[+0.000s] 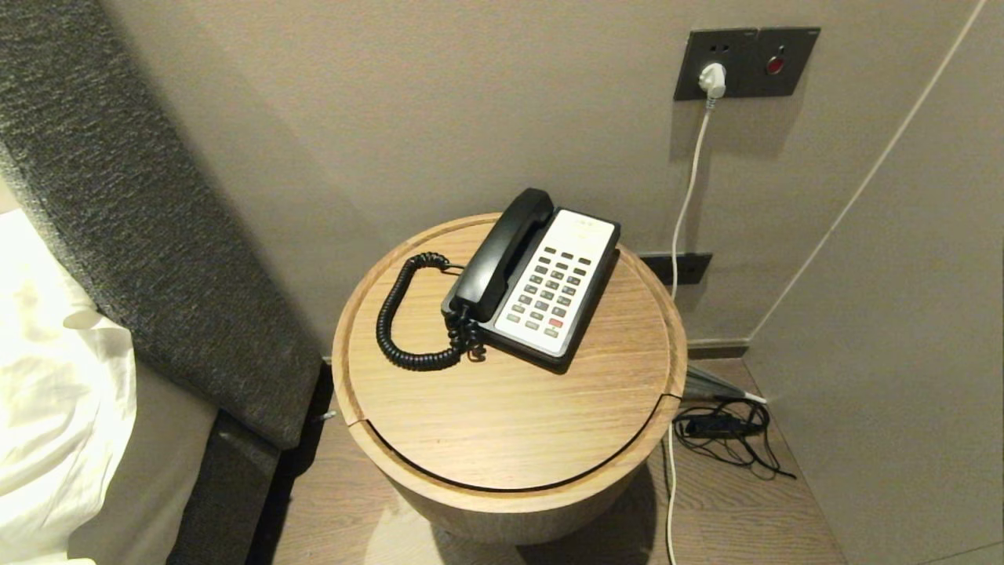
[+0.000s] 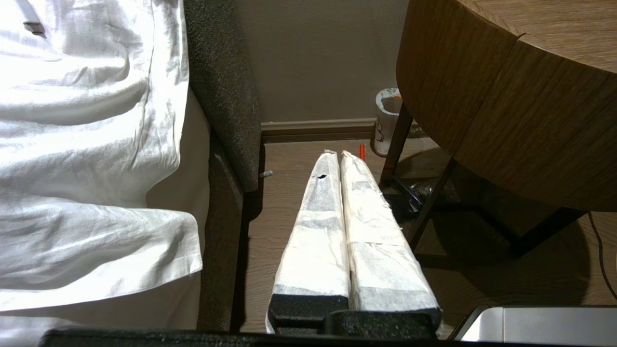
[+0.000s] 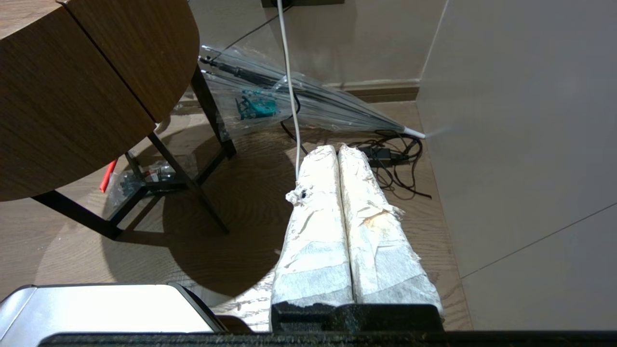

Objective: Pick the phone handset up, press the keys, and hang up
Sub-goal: Pick up the desk phone handset

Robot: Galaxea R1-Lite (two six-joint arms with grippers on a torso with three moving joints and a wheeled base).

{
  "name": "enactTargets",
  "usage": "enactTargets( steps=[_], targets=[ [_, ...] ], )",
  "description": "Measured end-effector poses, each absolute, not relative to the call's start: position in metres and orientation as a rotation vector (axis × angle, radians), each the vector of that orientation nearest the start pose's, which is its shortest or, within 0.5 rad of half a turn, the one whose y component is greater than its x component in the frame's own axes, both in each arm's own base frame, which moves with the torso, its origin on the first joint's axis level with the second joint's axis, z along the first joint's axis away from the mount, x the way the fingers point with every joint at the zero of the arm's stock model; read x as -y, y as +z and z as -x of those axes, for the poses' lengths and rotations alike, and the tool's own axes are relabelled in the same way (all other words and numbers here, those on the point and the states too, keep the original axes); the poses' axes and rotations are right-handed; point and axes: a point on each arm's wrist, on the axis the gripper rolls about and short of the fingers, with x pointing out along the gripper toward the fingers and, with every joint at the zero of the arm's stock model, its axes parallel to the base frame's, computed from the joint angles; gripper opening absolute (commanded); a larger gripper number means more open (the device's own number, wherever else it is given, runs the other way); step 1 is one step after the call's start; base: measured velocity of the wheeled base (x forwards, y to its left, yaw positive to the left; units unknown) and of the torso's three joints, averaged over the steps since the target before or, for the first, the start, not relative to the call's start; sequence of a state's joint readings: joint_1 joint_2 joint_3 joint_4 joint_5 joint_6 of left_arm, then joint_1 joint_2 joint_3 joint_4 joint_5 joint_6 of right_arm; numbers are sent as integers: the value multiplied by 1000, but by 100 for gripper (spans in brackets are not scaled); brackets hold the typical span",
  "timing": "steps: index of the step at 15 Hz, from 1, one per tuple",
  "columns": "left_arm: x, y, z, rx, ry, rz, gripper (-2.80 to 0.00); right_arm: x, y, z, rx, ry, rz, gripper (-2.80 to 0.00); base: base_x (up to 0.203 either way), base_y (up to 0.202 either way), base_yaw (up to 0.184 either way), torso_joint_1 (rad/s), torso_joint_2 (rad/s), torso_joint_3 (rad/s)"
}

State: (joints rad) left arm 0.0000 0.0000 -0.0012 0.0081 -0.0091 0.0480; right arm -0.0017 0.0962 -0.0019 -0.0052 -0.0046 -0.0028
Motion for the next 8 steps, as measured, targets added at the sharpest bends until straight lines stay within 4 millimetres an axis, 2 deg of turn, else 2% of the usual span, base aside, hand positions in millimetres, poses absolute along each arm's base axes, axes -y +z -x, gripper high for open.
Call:
enactTargets(
  steps=[2,4,6,8],
  targets=[
    [0,77,23,-4,-9,-50,-280,0,78,15,-89,-6,3,-280,0,0,0,0,0,0],
    [0,91,29,12,-15,-58,-280,0,78,15,-89,-6,3,-280,0,0,0,0,0,0],
    [1,131,44,35,-44,-59,-280,0,78,15,-89,-6,2,-280,0,0,0,0,0,0],
    [3,196,63,47,-124,-52,-280,0,78,15,-88,-6,3,-280,0,0,0,0,0,0]
  ],
)
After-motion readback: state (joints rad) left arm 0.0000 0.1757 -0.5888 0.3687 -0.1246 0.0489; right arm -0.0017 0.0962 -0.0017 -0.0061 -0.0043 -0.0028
